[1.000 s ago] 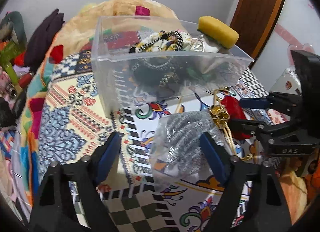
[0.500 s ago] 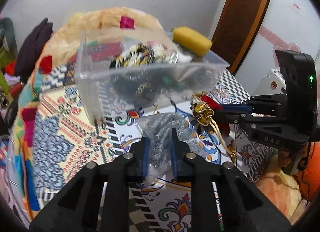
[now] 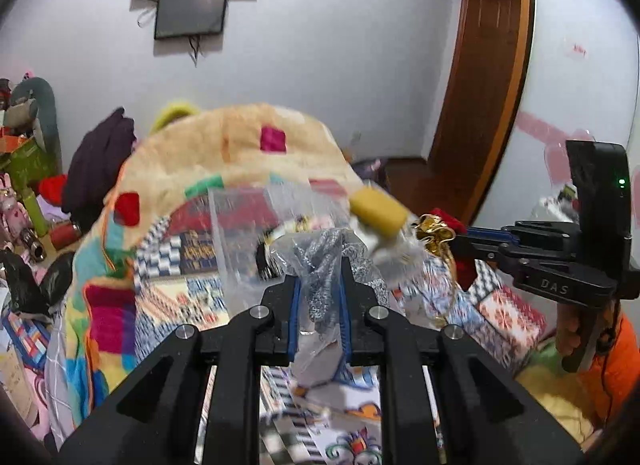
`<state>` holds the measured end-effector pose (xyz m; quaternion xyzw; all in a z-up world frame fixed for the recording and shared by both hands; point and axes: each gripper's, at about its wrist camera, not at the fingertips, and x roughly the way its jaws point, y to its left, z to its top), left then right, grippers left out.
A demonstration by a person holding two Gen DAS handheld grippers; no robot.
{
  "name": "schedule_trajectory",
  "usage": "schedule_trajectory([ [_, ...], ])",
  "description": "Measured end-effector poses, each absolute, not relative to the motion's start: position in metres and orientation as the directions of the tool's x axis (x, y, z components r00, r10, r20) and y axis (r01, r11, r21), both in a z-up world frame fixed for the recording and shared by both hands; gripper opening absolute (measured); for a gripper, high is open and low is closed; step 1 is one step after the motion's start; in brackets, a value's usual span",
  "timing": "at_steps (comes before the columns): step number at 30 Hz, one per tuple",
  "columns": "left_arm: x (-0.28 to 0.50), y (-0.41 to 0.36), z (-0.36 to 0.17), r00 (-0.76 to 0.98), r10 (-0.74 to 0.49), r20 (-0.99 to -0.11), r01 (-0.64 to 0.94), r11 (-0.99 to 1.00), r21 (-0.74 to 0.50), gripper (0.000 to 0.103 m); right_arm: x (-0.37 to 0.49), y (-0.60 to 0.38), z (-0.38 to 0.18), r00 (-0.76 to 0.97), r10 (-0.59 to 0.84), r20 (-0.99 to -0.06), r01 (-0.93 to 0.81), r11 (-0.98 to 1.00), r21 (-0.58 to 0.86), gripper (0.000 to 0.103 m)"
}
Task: Organize soft objects
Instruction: 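Lower the red pouch into the box with the right tool while the left tool releases the mesh bag inside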
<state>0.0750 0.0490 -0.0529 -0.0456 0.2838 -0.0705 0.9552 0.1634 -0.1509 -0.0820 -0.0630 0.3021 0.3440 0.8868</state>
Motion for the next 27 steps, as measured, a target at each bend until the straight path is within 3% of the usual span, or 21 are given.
schedule_trajectory([
  [11,0.118,0.061,-0.046,0.87,-0.051,-0.491,0.025,0.998,-0.059,0.016,0.19,-0.121,-0.054,0.627,0.617,-0.476,-0.659,0.746,0.098,0.011],
  [27,0.169,0.06,-0.105,0.771,-0.058,-0.634,0.029,0.998,-0.055,0.017,0.229,-0.083,-0.12,0.502,0.578,-0.644,-0.672,0.729,0.131,0.011],
])
